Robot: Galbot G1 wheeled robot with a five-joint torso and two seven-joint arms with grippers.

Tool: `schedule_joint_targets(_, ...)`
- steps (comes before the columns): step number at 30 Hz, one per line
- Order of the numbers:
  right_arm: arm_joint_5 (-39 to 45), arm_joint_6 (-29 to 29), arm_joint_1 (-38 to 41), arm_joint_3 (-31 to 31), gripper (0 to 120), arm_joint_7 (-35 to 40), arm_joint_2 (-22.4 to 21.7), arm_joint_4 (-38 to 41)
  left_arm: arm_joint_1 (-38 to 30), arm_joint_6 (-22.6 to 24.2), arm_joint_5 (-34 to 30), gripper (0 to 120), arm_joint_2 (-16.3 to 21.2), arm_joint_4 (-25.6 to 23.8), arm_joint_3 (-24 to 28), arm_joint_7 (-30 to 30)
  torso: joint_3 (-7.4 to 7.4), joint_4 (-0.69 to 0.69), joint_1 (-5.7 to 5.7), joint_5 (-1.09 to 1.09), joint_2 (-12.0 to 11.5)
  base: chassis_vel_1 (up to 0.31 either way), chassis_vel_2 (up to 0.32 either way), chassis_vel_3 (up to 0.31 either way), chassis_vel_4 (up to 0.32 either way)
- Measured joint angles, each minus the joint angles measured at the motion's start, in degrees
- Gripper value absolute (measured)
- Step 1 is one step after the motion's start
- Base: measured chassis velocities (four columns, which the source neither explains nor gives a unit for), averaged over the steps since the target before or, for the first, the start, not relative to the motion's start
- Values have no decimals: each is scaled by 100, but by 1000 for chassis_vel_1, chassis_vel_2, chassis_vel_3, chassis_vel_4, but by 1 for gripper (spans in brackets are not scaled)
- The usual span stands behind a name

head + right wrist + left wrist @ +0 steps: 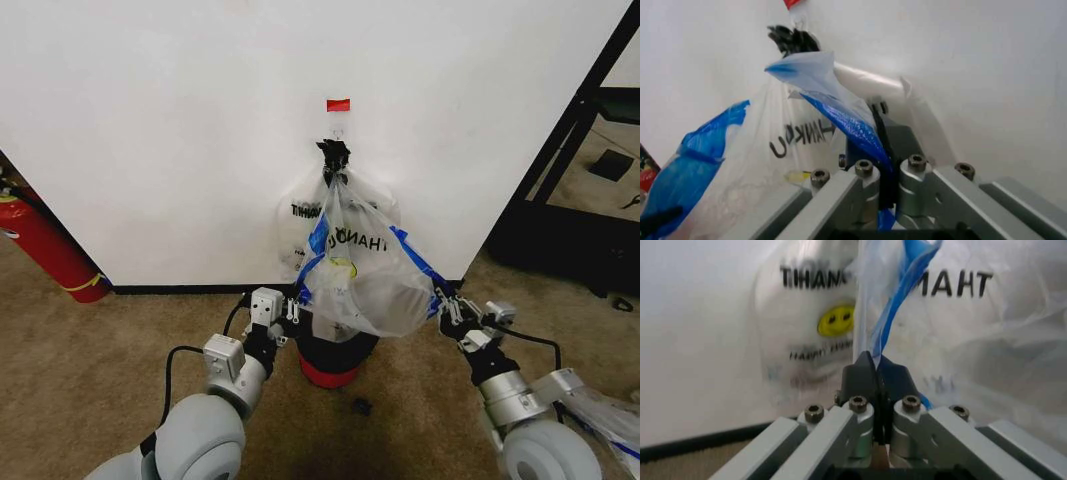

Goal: Pick up the garbage bag from the wall and place it over the trash bin.

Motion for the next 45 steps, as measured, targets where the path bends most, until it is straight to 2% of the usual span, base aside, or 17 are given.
schedule_joint_targets(4, -81, 38, -218, -24, 0, -27, 33, -70, 343, -55, 204, 0, -80, 25, 20, 74, 0, 0, 0, 0, -1, 0, 0, 0, 0)
schedule_joint_targets(10, -85, 81, -298, -17, 0, -43, 53, -111, 369, -102, 257, 0, -91, 67, 24, 89, 0, 0, 0, 0, -1, 0, 0, 0, 0)
schedule_joint_targets(13, -9, 75, -154, -5, 0, 3, 32, -98, 212, -122, 233, 0, -90, 121, 31, 89, 0, 0, 0, 0, -1, 0, 0, 0, 0)
schedule_joint_targets(20, 373, -50, 588, -61, 0, 236, -11, -95, -641, -161, 50, 0, -203, 453, 226, 101, 1, 1, 1, 0, -1, 0, 0, 0, 0)
schedule_joint_targets(23, 637, -183, 1023, -233, 0, 368, 14, -143, -1164, -162, -68, 0, -260, 657, 349, 100, 1, -1, 1, 0, -1, 0, 0, 0, 0)
schedule_joint_targets(26, 684, -208, 1163, -353, 0, 399, 52, -240, -1302, -169, -103, 0, -264, 762, 383, 105, 1, -1, 1, 0, -1, 0, 0, 0, 0)
schedule_joint_targets(34, 628, -147, 1868, -1288, 0, 552, 565, -987, -1328, -393, 26, 0, -519, 1389, 353, 157, 1, 1, 1, -1, -2, 0, 0, 0, 0)
schedule_joint_targets(40, 504, -126, 2052, -1606, 0, 598, 802, -1201, -1158, -534, 93, 0, -692, 1622, 307, 155, 1, 1, 1, -1, -2, 0, 0, 0, 0)
schedule_joint_targets(45, 427, -79, 2025, -1865, 0, 640, 1194, -1394, -1090, -620, 242, 0, -719, 1800, 269, 151, 1, -1, 1, -1, -2, 0, 0, 0, 0)
